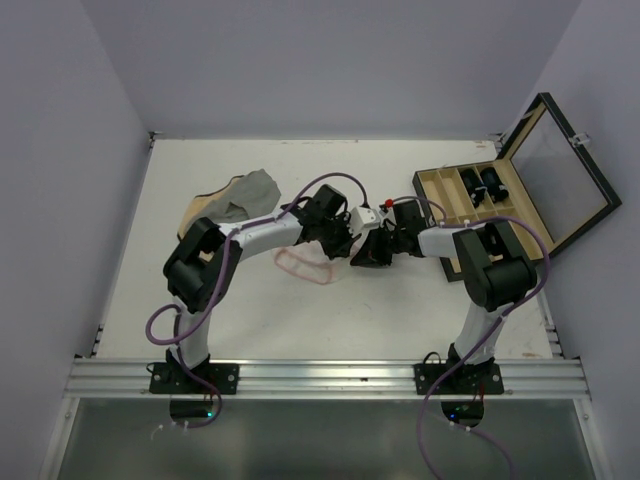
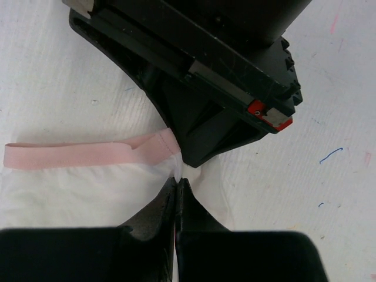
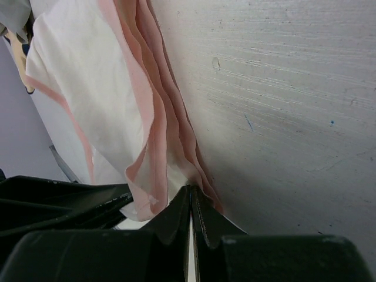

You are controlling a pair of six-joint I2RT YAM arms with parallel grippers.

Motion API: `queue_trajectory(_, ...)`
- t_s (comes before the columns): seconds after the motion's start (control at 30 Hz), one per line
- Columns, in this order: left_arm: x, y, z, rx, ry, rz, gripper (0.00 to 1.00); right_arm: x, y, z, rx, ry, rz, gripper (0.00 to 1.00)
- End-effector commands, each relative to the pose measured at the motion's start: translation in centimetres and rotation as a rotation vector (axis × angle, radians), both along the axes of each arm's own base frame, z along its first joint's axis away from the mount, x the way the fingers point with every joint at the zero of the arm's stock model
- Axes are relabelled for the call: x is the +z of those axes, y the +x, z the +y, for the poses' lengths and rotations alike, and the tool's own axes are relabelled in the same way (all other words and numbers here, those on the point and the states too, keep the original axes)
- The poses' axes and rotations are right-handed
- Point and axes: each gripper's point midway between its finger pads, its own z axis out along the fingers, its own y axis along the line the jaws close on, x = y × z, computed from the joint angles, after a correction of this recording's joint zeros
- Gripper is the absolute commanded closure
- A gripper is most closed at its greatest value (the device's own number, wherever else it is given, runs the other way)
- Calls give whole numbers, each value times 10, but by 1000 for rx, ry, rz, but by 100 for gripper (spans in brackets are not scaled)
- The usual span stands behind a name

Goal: Roll the underwear
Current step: Fold the underwear

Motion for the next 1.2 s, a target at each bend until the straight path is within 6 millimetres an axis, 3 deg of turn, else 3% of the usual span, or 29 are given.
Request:
queue_trajectory(0.0,33,-8,-15,-24,-92,30,100,-7,-2,-4,-10,-21,11,92)
queue_trajectory(0.23,20,-24,-15,-53,-94,96,100,-5,-1,-4,-13,-19,7,92)
queue_trajectory(0.4,0,-36,-9,-42,-71,148,100,-2,-1,-5,-12,-19,-1,92)
queue_trajectory(0.6,-29,-29,2,13,-3,150,100,29,-4,-7,43,-15,-48,90)
queue_trajectory(0.77,-36,-18,7,64,1,163,100,48,-9,-14,57,-18,-68,85)
queue_trajectory(1.03,-24,-12,3,73,-29,163,100,17,-13,-15,79,-23,-13,90)
queue_trajectory(1.17,-5,-8,3,82,-56,136,100,5,-7,-13,73,-18,-2,92)
